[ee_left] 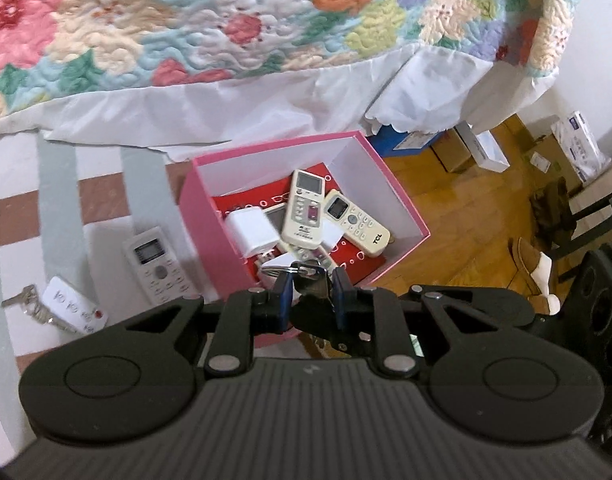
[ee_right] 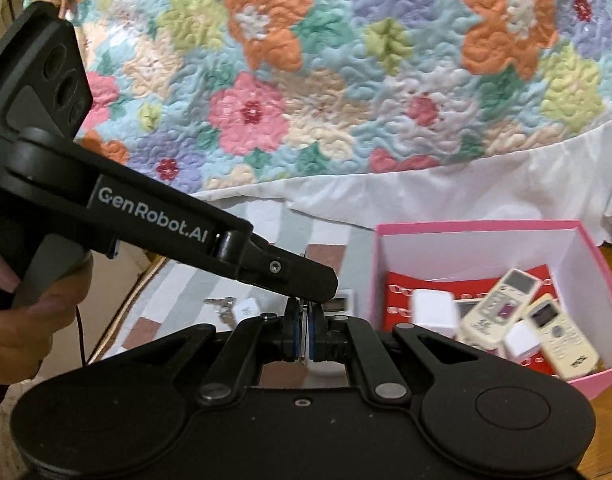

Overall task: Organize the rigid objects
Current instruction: 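Carry the keys into the pink box and open the left gripper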

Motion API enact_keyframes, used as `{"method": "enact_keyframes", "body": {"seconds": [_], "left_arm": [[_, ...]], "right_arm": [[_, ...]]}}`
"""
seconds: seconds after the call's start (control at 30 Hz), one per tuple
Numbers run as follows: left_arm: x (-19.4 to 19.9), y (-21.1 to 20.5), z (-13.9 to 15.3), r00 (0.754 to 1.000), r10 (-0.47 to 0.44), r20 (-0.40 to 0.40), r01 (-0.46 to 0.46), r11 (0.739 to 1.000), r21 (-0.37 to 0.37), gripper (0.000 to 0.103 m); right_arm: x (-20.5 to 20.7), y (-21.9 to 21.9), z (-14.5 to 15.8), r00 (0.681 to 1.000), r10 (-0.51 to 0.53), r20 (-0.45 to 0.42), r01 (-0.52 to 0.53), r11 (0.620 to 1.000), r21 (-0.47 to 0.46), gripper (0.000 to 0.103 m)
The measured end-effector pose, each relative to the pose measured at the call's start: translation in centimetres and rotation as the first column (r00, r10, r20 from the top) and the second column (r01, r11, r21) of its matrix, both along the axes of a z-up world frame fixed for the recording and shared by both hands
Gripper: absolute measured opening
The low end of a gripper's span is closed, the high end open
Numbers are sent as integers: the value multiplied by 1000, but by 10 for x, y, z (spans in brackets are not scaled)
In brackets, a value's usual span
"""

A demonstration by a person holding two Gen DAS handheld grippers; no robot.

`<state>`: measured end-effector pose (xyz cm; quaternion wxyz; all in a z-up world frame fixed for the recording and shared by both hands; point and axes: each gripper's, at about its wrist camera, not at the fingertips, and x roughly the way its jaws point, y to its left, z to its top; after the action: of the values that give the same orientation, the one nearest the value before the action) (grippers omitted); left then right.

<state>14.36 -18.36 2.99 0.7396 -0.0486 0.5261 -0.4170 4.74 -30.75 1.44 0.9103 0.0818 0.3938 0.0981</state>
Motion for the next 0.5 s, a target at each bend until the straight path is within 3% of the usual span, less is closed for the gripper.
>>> {"method": "enact_keyframes", "body": {"seconds": [0.17,0.3,0.43,0.5], "left_arm": [[15,-37,-34,997,15,-78,-10,998,67,19],[29,-62,-70,989,38,-143,-16,989,146,19],[31,-69,-88,987,49,-150,-19,981,195,20],[32,-69,-94,984,58,-171,-24,980,196,27]], "right_arm": [[24,-31,-28,992,-17,-124,21,999,37,6],[44,-56,-64,971,-30,-236,60,991,123,6],[50,-62,-88,957,-27,-288,77,984,162,6],[51,-57,-93,955,-24,-296,65,989,132,13]]}}
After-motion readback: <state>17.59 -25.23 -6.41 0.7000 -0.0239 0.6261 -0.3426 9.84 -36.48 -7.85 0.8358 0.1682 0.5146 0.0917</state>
